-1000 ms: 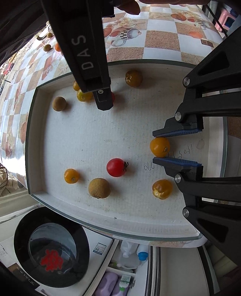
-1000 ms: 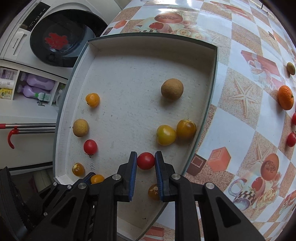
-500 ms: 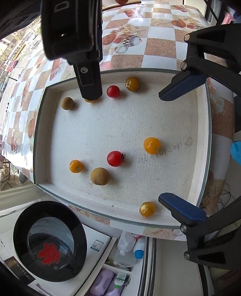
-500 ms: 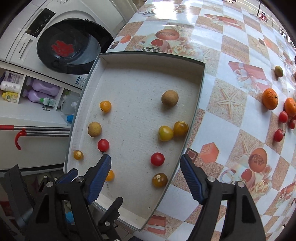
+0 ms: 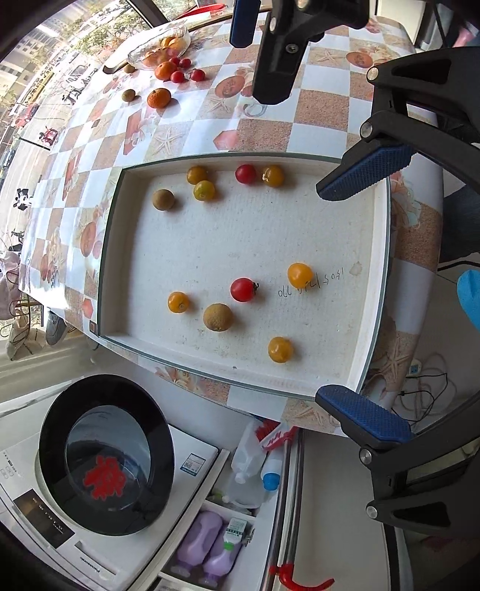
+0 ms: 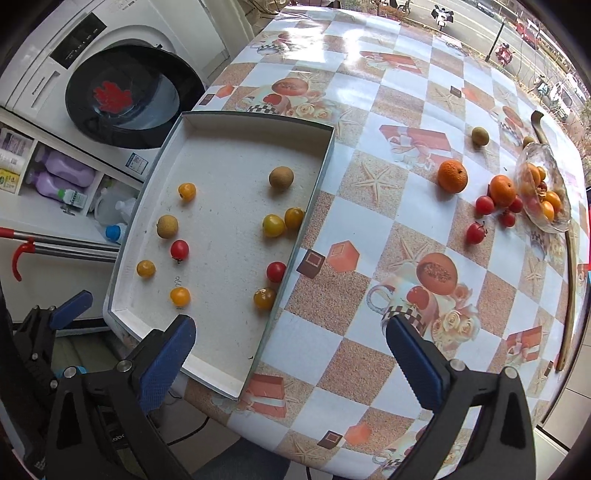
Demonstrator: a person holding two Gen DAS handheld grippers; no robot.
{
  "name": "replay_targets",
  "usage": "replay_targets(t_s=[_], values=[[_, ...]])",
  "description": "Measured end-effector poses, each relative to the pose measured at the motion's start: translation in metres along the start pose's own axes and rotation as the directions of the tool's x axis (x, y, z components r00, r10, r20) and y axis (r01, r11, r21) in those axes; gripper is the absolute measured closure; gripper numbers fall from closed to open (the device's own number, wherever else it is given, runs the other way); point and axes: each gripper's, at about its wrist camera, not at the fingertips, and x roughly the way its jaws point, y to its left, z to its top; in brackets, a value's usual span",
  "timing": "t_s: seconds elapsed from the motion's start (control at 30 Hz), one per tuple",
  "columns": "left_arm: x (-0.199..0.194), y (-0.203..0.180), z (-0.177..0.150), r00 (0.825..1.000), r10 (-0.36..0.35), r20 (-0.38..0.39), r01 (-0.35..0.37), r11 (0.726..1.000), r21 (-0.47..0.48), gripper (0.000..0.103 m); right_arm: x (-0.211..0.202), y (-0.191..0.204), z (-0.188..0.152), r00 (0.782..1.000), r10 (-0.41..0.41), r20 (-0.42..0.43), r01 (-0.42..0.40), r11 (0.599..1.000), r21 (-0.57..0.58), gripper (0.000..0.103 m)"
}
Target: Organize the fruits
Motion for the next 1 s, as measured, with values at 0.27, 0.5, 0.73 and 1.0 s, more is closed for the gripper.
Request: replay_targets(t_s=[0.27,0.5,0.73,1.0], values=[[-0.021,0.0,-0.004,0.999,-0.019,-0.038,0.02,1.0,0.023,0.002,-0.03,0.012,-0.016,0.999,-0.032,0.009,0.033,0.998,-0.06,0.0],[-0.035,-0.002,-0.016,0.999,0.017,-0.035,-0.014,0.998,0.065,0.003,-0.04,0.015,-0.025,0.999,-0.045,0.014,0.046,0.997,-0.06,0.0],[-0.046,-0.002,-0.02,0.999,0.041,-0.019,-0.039,0.993,0.109,0.003,-0.048,0.013,-0.019,0.997,-0.071,0.035,0.073,0.995,-0.072,0.0],[-0.052,-0.006,-0.016,0.999,0.043,-0.001,-0.043,0.992,0.116,0.003,-0.055,0.015,-0.014,0.995,-0.084,0.051,0.089,0.99,-0.11,0.0]])
